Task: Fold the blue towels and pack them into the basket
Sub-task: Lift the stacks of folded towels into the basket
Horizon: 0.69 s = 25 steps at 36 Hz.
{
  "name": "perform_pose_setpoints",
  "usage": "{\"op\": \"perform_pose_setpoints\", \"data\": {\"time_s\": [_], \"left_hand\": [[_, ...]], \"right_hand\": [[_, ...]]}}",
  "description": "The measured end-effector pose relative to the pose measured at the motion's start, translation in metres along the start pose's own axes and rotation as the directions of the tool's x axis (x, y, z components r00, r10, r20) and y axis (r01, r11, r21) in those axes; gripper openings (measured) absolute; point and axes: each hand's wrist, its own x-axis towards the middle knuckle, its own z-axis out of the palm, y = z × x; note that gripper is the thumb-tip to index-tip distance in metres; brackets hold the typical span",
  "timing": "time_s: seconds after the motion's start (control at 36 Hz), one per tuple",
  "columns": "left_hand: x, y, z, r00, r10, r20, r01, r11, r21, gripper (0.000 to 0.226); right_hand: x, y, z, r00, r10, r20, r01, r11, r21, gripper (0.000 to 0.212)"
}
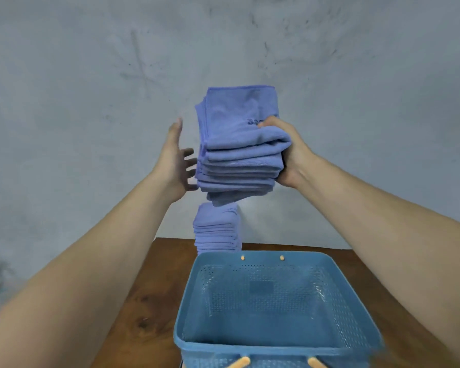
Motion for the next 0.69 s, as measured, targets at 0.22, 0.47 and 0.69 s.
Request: {"op": "perform_pose_setpoints", "data": {"time_s": [0.22,0.47,0.69], "left_hand": [[-0.038,-0.064,0.033,0.966,-0.142,0.216,0.182,0.968,-0.176,0.084],[-0.074,-0.06,0.037,0.986,-0.1,0.132,0.125,0.974,-0.19,0.083],[-0.089,-0.101,0.021,0.963,-0.26,0.069,0.266,0.958,-0.105,0.089]], "right_hand": [[-0.068,-0.023,-0.017,0.996,0.007,-0.091,-0.001,0.998,0.067,0.033],[-0.113,0.023,-0.063,0.993,0.119,0.028,-0.122,0.97,0.208,0.033],[-0.136,0.05,-0.054,0.99,0.135,0.04,-0.14,0.951,0.277,0.02]]}}
